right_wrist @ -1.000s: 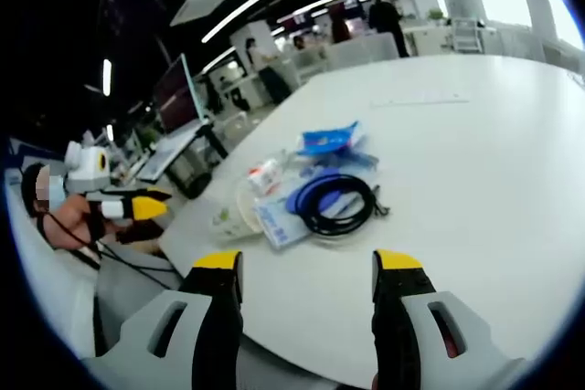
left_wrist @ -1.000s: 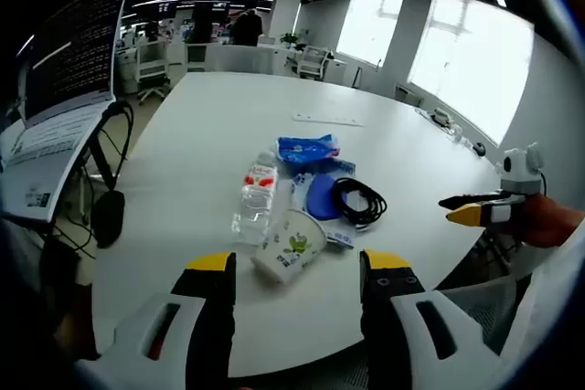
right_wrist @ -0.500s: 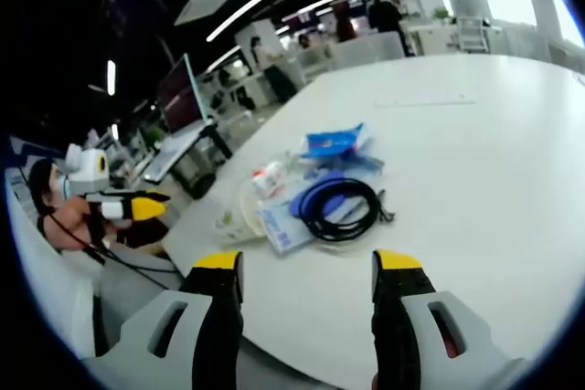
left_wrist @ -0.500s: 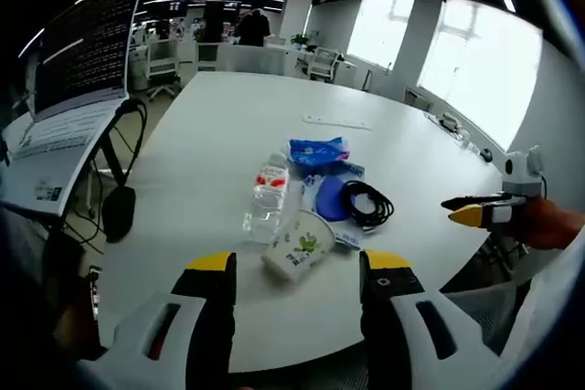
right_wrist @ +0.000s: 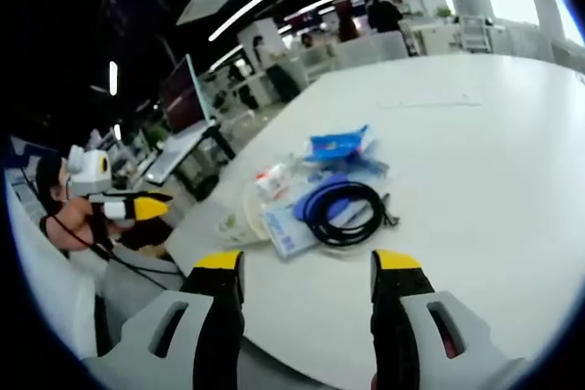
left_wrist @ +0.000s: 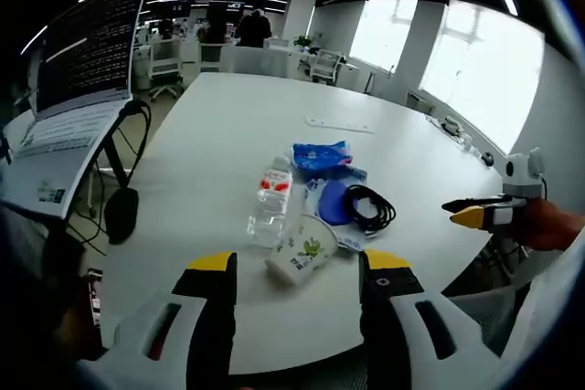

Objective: Arrange the tabletop items into an orderly group along one side of the table until the central work area is clear of visible clutter.

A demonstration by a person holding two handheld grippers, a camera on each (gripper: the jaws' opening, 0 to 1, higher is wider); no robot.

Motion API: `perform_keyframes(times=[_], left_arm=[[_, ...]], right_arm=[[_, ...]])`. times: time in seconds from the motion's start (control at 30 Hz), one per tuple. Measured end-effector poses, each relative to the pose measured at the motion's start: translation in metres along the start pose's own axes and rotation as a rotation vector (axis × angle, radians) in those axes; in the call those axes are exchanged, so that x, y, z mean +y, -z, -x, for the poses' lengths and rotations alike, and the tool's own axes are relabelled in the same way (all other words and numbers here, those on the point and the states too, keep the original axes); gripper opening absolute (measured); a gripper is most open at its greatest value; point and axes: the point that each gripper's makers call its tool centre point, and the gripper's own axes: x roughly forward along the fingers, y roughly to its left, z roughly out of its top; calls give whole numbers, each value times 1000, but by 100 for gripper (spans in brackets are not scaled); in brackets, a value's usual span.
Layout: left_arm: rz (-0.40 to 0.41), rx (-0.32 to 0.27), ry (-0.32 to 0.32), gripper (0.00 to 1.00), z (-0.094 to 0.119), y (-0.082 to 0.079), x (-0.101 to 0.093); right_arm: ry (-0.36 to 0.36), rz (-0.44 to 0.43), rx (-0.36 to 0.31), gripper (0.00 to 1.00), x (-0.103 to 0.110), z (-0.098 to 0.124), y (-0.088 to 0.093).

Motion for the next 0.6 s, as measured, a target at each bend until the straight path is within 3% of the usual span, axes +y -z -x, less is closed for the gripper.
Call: perform_keyframes(times=[0.6], left_arm=[[21,-13,-5,53,6,-2,1]], right_arm=[[-24,8,6,52,10,1,-5]])
